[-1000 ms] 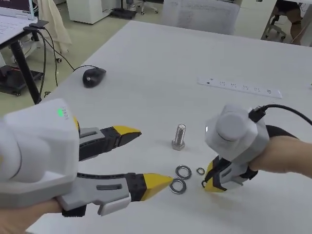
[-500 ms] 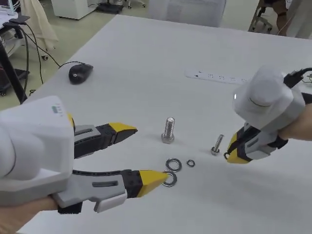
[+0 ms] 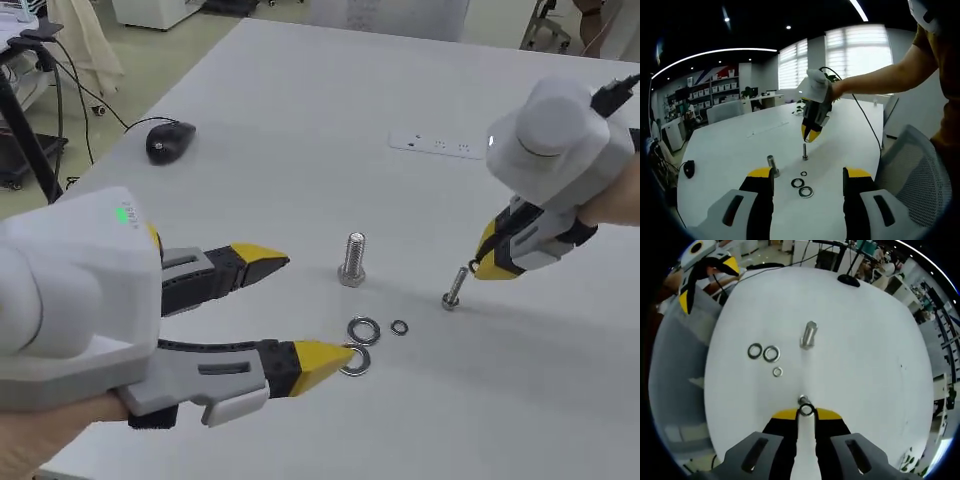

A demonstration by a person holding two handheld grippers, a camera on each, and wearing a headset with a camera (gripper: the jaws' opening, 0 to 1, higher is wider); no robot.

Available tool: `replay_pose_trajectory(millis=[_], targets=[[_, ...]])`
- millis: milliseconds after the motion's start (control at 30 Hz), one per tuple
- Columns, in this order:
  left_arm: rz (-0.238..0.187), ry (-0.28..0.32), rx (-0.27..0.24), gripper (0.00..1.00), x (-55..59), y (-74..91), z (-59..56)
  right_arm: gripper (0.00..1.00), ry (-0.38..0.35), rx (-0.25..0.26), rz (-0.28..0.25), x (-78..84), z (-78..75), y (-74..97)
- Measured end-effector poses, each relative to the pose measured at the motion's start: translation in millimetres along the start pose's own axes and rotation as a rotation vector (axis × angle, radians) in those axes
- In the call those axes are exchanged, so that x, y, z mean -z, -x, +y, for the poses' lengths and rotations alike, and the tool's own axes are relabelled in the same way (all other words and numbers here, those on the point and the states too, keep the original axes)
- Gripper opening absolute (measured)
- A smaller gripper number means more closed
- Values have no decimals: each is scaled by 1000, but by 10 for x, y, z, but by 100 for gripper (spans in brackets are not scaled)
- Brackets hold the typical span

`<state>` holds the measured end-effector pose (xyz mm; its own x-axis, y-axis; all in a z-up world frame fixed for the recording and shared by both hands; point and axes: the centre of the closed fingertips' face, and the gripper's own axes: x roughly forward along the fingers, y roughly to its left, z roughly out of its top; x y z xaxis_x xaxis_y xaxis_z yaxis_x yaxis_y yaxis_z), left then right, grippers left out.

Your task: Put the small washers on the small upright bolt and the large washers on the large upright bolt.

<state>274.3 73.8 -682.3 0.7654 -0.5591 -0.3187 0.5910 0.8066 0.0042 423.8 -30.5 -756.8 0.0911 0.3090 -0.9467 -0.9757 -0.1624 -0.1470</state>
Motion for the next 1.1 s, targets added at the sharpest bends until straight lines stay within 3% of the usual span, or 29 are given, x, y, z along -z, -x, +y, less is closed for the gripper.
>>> replay_pose_trajectory(millis=[733, 1100], targets=[[1, 15, -5, 54, 46, -7, 16, 12, 28, -28, 29, 8, -6, -178], [4, 18, -11, 54, 46, -8, 24, 12, 32, -49, 33, 60, 30, -362]])
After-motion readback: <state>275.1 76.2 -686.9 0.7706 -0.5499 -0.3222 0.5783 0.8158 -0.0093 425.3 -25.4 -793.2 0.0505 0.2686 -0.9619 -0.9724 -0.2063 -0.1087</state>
